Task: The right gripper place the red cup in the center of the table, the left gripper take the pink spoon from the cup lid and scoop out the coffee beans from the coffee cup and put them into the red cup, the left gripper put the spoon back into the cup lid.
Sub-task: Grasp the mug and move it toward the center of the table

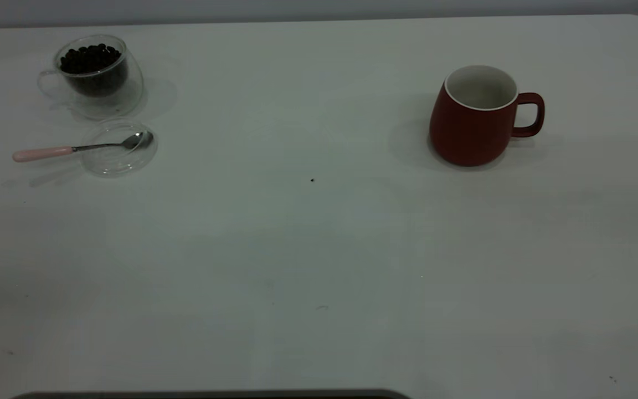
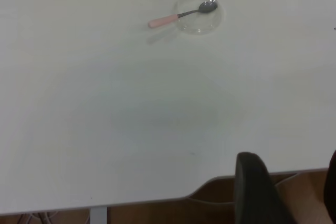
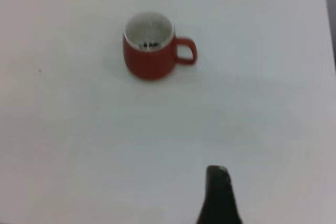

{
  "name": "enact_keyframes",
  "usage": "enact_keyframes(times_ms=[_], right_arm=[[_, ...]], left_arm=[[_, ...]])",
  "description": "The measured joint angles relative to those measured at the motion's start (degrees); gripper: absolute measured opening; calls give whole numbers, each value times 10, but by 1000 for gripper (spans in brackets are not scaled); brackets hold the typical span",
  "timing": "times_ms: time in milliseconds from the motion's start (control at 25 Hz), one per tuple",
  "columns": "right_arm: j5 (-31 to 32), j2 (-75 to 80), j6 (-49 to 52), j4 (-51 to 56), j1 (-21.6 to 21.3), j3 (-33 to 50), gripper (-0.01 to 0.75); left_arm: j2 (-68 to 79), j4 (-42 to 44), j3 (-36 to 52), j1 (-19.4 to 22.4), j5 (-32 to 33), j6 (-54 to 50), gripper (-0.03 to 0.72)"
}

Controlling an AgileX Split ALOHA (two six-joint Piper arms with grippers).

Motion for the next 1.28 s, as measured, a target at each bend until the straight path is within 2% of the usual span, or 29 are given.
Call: enact_keyframes(times_ms=[160,280,560,760,1040,1280], right_arm=[[-135,171,-53,34,0,-8,596],[-182,299,-119,58,0,-39,585],[-210,566,-265,78,0,-162,583],[-231,747,-363,94,0,-282,583],[-242,974,-619,98,-4,-439,583],[-245,1073,-761,168,-6,-503,583]], left_arm=[[0,0,0,0,0,0,380],[0,0,0,0,0,0,380],[0,0,0,0,0,0,380],[0,0,0,0,0,0,380],[0,0,0,0,0,0,380],[0,0,0,0,0,0,380]])
